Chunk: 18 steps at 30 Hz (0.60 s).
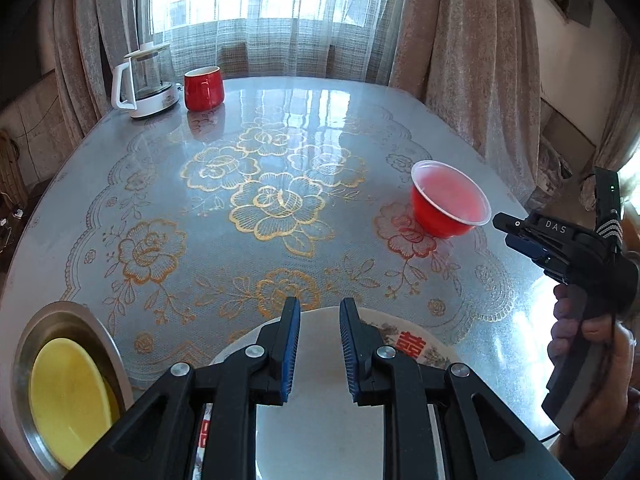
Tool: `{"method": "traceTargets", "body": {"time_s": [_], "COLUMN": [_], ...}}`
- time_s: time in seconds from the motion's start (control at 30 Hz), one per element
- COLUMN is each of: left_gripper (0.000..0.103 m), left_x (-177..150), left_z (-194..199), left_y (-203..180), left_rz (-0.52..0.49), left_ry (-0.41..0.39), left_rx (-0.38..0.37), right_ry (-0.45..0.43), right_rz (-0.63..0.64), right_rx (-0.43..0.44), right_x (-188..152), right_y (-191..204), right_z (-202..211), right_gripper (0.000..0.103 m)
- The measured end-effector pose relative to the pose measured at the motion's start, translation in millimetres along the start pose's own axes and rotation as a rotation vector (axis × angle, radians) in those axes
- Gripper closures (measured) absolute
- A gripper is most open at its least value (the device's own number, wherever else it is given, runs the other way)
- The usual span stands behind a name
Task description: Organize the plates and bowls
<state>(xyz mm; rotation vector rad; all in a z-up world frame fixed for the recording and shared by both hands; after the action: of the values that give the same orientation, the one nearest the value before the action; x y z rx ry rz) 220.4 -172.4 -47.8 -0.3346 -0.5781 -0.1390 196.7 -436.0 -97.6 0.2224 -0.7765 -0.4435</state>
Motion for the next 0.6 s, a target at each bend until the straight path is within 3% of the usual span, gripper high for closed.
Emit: {"method": "traceTargets", "body": {"time_s": [0.2, 0.4, 0.6], "left_gripper": [0.082, 0.082, 0.082], "left_x": [22.2, 38.8, 50.3], "left_z": [-24.8, -60.4, -99.4], "left_y": [-42.7, -84.8, -101.1], "left_rz": [0.003, 0.023, 0.075], "left_ry": [0.021, 0.07, 0.103], "left_rx": [-0.055, -0.138, -0.116], "right_ry": [-0.03, -0.002, 0.028], "right_rz": [0.003, 0.023, 0.043], "right_rx": [-0.023, -0.016, 0.0], "right_x": [25.8, 32.4, 27.9], "right_y": [-7.8, -9.8, -6.4], "right_z": [-12.9, -34.4, -46.1], "right_gripper": [0.066, 0.082, 0.083]}}
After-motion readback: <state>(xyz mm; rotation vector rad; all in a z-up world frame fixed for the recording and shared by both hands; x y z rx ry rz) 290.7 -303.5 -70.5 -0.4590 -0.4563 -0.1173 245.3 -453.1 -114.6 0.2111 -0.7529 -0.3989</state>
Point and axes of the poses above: each gripper's, at about its wrist camera, not at the fingertips, and z roughly against the way its jaws point, y to its left, x to its top, the point moved 9 cm from there along -z, roughly the way its jaws point, and after that the axes turned 14 degrees about z, right-handed, at the moved point
